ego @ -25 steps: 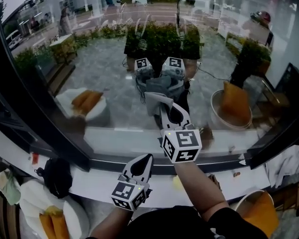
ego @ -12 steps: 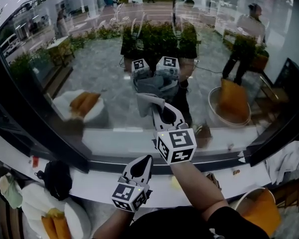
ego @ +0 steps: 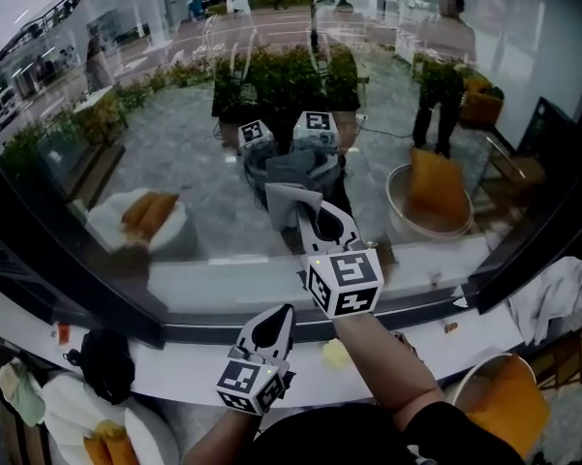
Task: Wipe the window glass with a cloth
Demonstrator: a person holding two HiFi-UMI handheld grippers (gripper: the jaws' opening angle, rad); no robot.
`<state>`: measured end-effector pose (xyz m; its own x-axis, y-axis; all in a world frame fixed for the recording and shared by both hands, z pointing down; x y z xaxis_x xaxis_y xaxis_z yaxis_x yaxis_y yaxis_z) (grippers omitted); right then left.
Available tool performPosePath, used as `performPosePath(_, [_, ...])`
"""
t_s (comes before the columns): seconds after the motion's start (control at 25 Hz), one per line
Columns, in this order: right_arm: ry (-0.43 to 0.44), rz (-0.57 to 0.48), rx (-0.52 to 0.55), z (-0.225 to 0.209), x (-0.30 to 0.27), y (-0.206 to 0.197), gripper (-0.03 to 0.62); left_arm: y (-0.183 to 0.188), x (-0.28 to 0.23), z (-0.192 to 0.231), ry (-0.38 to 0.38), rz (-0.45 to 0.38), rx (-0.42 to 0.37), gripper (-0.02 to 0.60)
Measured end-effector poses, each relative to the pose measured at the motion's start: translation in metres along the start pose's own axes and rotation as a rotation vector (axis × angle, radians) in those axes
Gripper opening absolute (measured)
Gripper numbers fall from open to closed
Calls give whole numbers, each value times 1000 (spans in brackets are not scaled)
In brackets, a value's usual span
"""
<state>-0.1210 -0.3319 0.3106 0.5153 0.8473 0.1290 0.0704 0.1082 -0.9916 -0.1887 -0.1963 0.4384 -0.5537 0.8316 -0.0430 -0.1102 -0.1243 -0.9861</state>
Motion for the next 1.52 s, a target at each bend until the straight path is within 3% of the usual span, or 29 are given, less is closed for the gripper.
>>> performPosePath(0.24, [-48, -4, 7, -22, 19, 5, 41, 0, -8, -16, -42, 3, 0, 8])
performPosePath(0.68, [-156, -19, -16, -101, 71, 13, 41, -1, -41, -72, -93, 34, 0, 8])
performPosePath(0.92, [-205, -22, -29, -146, 101, 15, 41, -7, -57, -104, -126, 35, -37, 8])
performPosePath(1.52, [-319, -9, -48, -274, 189, 19, 41, -22, -115, -212, -205, 74, -59, 8])
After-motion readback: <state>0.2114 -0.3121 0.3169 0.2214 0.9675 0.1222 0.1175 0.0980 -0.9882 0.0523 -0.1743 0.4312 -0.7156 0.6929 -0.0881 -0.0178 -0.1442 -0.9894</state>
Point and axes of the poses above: the fingertips, and each gripper's own axes: x backward along the fingers, z to its left, y out of its top, the point moved 2 cm from there along x, backward along the fingers, and after that the axes turned 6 degrees about y, right-handed, at the moved point
